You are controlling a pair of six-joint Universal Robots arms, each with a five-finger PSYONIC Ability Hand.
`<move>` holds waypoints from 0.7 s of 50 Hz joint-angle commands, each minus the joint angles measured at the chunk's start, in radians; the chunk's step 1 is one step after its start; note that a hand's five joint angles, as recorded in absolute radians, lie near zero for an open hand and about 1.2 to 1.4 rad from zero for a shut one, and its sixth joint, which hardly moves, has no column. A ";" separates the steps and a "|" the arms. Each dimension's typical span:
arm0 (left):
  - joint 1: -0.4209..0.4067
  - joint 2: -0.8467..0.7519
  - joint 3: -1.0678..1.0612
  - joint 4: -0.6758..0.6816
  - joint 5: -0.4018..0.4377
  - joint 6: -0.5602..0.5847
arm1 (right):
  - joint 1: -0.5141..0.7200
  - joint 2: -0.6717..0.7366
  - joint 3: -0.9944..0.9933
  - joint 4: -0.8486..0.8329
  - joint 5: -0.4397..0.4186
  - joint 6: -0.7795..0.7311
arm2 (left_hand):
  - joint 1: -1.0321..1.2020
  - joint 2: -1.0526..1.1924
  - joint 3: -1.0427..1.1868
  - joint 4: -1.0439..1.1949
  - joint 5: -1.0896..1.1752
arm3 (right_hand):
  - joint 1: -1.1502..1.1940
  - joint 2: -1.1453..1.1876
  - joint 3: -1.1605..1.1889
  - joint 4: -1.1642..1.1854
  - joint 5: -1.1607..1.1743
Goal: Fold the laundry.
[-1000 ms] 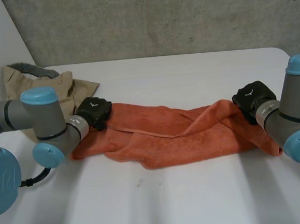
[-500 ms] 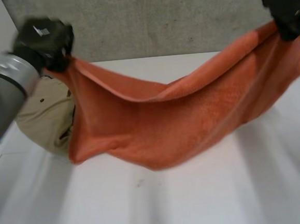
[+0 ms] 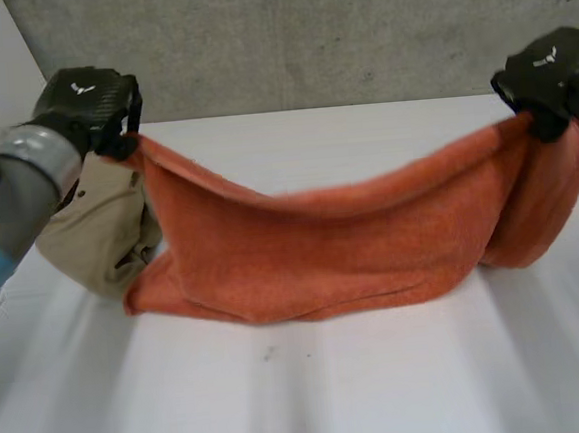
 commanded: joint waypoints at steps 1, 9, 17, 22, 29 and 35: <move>-0.023 -0.200 0.410 0.259 -0.051 -0.022 | 0.026 0.152 -0.172 -0.487 0.061 0.237 | 0.278 0.198 0.204 0.195 0.242 | 0.418 0.229 0.214 0.203 0.237; -0.040 -0.146 0.476 0.560 -0.134 -0.077 | 0.054 0.151 -0.169 -0.948 0.115 0.384 | 0.278 0.198 0.204 0.195 0.242 | 0.418 0.229 0.214 0.203 0.237; -0.030 -0.100 0.194 0.533 -0.122 -0.085 | 0.046 0.135 0.017 -0.862 0.031 0.387 | 0.278 0.198 0.204 0.195 0.242 | 0.418 0.229 0.214 0.203 0.237; -0.024 -0.045 -0.068 0.516 -0.107 -0.084 | 0.036 0.079 0.179 -0.692 -0.110 0.348 | 0.278 0.198 0.204 0.195 0.242 | 0.418 0.229 0.214 0.203 0.237; -0.001 -0.036 -0.377 0.507 -0.047 -0.077 | -0.058 0.037 0.479 -0.389 -0.270 0.027 | 0.278 0.198 0.204 0.195 0.242 | 0.418 0.229 0.214 0.203 0.237; -0.007 -0.021 -0.525 0.484 -0.001 -0.074 | -0.104 0.037 0.694 -0.284 -0.275 -0.371 | 0.278 0.198 0.204 0.195 0.242 | 0.418 0.229 0.214 0.203 0.237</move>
